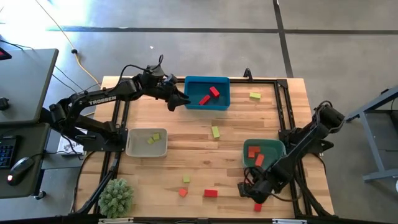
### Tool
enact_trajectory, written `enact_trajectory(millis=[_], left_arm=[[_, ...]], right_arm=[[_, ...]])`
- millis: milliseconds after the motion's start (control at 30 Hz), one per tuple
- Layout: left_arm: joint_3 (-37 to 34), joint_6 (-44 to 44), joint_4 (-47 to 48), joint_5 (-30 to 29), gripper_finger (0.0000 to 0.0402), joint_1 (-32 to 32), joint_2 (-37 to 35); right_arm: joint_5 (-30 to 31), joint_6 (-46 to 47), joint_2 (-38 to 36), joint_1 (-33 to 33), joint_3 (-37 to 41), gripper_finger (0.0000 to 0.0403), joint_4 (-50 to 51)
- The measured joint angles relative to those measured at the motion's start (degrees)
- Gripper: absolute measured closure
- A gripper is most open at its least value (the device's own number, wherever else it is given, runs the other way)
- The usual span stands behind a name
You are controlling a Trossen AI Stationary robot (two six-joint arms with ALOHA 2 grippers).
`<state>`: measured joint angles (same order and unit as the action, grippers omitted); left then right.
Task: Sort & place blocks by color
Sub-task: Put the bottom right red block into the blue bin
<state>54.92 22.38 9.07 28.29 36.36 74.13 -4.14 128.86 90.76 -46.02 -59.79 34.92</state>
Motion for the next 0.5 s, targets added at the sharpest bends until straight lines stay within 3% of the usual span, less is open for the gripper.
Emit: enact_trajectory(millis=[500], left_arm=[[0.0,1.49,0.21,0.15,0.019,-2.33,0.0]], right_arm=[[-1.22,0.13,5.74,-5.27,0.02,0.0182,-4.34]])
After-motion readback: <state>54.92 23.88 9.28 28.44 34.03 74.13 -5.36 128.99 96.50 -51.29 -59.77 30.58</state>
